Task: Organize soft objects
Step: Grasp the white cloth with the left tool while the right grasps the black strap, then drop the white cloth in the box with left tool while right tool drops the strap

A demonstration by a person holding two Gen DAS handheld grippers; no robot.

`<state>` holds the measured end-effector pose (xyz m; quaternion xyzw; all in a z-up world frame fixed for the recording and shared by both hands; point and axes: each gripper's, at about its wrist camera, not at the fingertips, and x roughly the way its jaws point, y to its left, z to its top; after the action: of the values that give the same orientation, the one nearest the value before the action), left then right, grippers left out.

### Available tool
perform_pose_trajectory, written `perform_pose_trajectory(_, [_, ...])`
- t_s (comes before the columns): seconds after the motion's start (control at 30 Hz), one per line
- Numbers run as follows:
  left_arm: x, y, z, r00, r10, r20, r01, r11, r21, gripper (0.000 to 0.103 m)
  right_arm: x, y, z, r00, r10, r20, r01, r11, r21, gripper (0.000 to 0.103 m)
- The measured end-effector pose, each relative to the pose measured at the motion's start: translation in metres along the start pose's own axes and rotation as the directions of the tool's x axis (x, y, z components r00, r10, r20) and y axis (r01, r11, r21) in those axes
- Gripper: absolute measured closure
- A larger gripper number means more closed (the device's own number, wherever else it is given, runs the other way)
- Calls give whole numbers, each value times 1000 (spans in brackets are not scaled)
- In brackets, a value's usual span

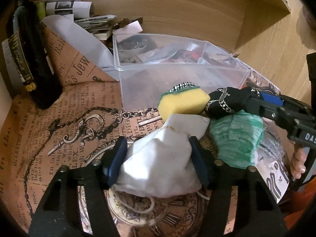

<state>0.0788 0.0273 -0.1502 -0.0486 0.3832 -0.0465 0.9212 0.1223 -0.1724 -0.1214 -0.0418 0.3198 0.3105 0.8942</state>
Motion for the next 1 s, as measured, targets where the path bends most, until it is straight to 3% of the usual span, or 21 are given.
perform_pose_trajectory(0.13, [-8,1,-3,1000,-12,18,12,1000,-7,58,-3,-1,2,1000,5,6,-5,1000,12,70])
perform_pose_trajectory(0.33, [-22,1,-5,999,-19,41,20,1000,-6,77,-8,-6,4,1000,15,18,-15,999,29,82])
perform_pose_trajectory(0.63, [-54,-3,1,990,-4,142,0,1000,30,82,-25,-11,14,994,-36,99,32,999,42,89])
perform_pose_trajectory(1.0, [-77,2,42,964,20,266,-27,999,20,82,-55,-18,40,972,-64,228,53,997,56,90])
